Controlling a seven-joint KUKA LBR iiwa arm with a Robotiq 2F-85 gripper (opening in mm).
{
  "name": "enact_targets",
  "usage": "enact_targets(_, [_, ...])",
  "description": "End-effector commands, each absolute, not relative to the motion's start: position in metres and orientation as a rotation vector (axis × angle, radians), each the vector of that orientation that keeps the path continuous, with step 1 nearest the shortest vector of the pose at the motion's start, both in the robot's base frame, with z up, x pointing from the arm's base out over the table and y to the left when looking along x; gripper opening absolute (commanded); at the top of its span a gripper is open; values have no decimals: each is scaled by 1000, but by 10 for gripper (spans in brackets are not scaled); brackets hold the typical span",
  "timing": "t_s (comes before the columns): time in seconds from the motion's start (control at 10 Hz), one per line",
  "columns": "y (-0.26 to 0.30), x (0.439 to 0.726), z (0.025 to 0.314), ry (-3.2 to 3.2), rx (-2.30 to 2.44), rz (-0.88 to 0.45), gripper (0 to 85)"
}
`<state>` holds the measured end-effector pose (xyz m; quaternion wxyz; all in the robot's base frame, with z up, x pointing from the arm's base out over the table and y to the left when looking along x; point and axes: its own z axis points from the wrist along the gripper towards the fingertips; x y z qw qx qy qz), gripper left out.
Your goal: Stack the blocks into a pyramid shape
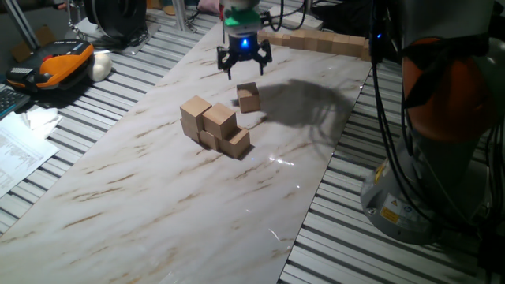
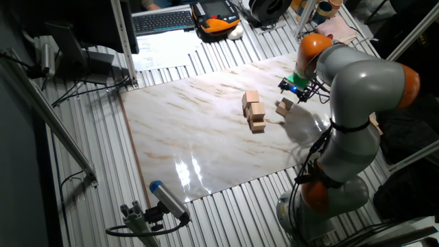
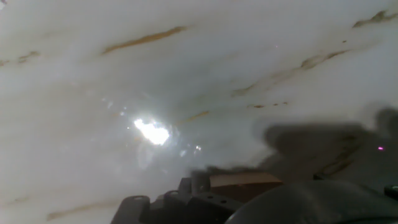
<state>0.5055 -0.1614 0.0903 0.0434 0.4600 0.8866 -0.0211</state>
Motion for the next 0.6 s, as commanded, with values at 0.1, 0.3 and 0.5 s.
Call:
enact_targets(0.1, [-155, 507, 89, 2703, 1435, -42, 850])
enact_targets(0.3, [-148, 509, 88, 2698, 1448, -39, 850])
enact_targets(0.5, [-142, 507, 80, 2694, 1449, -44, 850])
